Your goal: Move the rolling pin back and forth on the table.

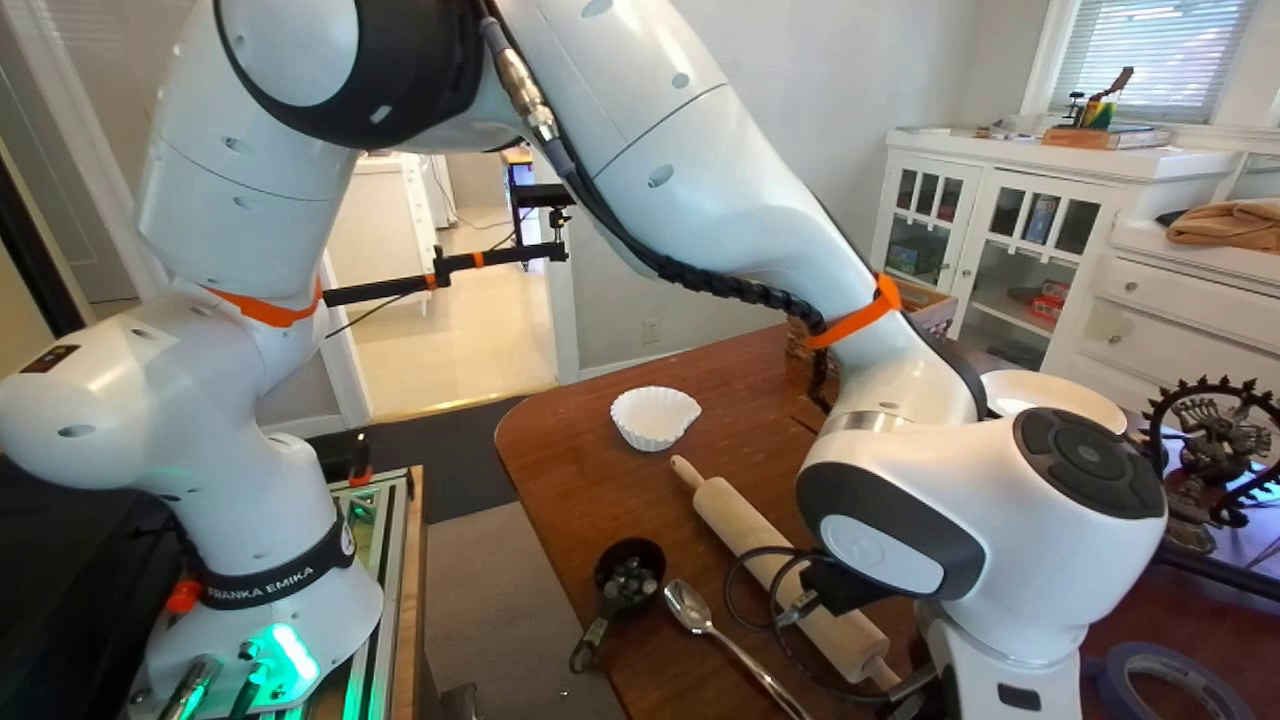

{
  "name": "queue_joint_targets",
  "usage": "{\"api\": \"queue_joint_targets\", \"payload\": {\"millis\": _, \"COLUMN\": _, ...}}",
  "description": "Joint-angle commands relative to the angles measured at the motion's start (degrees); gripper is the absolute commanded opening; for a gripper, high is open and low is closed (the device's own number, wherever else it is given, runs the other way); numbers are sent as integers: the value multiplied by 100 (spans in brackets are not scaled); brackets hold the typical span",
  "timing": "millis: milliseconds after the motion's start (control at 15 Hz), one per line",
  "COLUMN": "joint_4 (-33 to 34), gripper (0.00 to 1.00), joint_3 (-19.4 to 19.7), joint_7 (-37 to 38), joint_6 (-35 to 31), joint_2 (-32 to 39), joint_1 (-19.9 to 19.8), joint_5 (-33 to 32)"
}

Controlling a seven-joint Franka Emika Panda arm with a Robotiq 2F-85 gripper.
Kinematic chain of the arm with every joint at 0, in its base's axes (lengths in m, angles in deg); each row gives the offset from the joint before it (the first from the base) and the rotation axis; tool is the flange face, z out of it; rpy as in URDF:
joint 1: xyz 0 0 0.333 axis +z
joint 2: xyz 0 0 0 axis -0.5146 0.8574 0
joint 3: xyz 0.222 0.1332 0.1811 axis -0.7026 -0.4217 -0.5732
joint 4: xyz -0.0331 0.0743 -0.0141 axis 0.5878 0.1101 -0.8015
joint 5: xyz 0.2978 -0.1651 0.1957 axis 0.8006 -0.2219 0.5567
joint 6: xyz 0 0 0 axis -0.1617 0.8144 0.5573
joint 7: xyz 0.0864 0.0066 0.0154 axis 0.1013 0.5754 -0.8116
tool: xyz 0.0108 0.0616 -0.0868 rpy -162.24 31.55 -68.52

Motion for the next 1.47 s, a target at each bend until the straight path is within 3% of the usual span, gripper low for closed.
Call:
{"api": "queue_joint_targets", "payload": {"millis": 0, "joint_4": -297, "gripper": 7, "joint_3": 6, "joint_7": -105, "joint_6": -246, "joint_2": -103, "joint_1": 53, "joint_5": 150}}
{"api": "queue_joint_targets", "payload": {"millis": 67, "joint_4": -310, "gripper": 7, "joint_3": 16, "joint_7": -87, "joint_6": -283, "joint_2": -103, "joint_1": 69, "joint_5": 134}}
{"api": "queue_joint_targets", "payload": {"millis": 133, "joint_4": -331, "gripper": 36, "joint_3": 41, "joint_7": -18, "joint_6": -336, "joint_2": -107, "joint_1": 100, "joint_5": 121}}
{"api": "queue_joint_targets", "payload": {"millis": 200, "joint_4": -344, "gripper": 54, "joint_3": 37, "joint_7": -21, "joint_6": -367, "joint_2": -124, "joint_1": 108, "joint_5": 122}}
{"api": "queue_joint_targets", "payload": {"millis": 600, "joint_4": -622, "gripper": 96, "joint_3": 57, "joint_7": 112, "joint_6": -384, "joint_2": -674, "joint_1": 244, "joint_5": 100}}
{"api": "queue_joint_targets", "payload": {"millis": 867, "joint_4": -819, "gripper": 100, "joint_3": 99, "joint_7": -66, "joint_6": -70, "joint_2": -1455, "joint_1": 425, "joint_5": -217}}
{"api": "queue_joint_targets", "payload": {"millis": 1400, "joint_4": -1087, "gripper": 100, "joint_3": -26, "joint_7": -1194, "joint_6": 1603, "joint_2": -3116, "joint_1": 758, "joint_5": -1295}}
